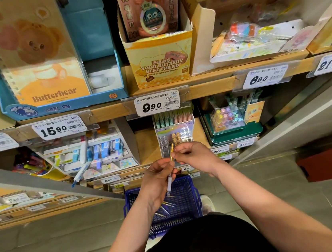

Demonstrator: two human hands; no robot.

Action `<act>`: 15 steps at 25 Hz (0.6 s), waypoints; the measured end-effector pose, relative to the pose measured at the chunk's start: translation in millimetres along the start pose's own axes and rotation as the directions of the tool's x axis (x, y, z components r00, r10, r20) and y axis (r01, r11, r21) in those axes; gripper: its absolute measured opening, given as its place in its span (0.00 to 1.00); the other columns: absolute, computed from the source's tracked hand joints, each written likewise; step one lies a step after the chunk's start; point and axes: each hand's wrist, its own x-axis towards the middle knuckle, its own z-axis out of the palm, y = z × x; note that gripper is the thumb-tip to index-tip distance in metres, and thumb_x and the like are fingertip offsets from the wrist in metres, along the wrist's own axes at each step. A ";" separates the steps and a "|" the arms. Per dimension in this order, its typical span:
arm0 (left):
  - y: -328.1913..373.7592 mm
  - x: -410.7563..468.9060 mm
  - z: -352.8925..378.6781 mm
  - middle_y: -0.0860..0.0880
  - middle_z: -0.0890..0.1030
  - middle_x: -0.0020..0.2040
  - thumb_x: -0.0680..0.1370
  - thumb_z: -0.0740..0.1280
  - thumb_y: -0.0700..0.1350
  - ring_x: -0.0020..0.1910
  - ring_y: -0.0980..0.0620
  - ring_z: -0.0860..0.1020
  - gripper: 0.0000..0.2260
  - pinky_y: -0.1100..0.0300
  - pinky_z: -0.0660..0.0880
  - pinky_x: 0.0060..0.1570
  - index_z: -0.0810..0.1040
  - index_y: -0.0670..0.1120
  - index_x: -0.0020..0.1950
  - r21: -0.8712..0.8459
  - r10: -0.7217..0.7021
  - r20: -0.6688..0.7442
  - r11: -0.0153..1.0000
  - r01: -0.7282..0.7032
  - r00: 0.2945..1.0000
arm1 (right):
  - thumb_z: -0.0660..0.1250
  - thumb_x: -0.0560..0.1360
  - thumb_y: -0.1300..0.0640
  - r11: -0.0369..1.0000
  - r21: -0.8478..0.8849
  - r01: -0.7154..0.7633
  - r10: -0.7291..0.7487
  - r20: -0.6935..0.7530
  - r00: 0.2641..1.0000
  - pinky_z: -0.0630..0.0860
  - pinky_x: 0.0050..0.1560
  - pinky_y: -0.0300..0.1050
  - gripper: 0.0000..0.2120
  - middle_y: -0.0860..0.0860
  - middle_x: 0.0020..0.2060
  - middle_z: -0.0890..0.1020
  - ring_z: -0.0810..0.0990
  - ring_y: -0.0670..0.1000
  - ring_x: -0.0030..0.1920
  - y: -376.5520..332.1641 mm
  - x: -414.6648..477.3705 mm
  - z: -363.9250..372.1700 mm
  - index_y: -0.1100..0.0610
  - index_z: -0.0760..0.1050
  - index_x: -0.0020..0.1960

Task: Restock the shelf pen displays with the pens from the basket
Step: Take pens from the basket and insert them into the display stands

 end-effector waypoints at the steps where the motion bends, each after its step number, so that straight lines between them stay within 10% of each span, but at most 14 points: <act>1: -0.9 0.1 1.0 0.44 0.83 0.43 0.78 0.70 0.35 0.38 0.51 0.82 0.05 0.60 0.81 0.44 0.81 0.41 0.52 0.001 -0.005 0.002 1.000 0.005 1.000 | 0.74 0.76 0.53 1.000 -0.005 -0.008 0.008 0.000 1.000 0.81 0.55 0.43 0.07 0.48 0.48 0.86 0.85 0.44 0.43 -1.6 -1.2 1.5 0.50 0.81 0.53; 8: 3.2 -0.2 -1.6 0.42 0.85 0.51 0.82 0.67 0.44 0.47 0.45 0.83 0.07 0.53 0.78 0.50 0.79 0.44 0.58 -0.124 -0.072 0.007 0.990 0.072 0.997 | 0.70 0.78 0.62 0.954 0.228 0.197 -0.140 -0.243 0.960 0.82 0.50 0.41 0.07 0.55 0.44 0.85 0.85 0.50 0.44 -13.3 -6.2 -30.8 0.58 0.80 0.55; 15: 3.7 -6.9 -6.3 0.43 0.84 0.50 0.83 0.65 0.47 0.44 0.47 0.81 0.09 0.56 0.77 0.46 0.76 0.46 0.61 -0.112 -0.067 -0.007 0.992 0.066 0.998 | 0.72 0.77 0.56 0.942 -0.245 0.228 -0.318 -0.446 0.837 0.74 0.45 0.26 0.04 0.45 0.41 0.83 0.80 0.38 0.42 5.6 4.4 -55.0 0.50 0.78 0.50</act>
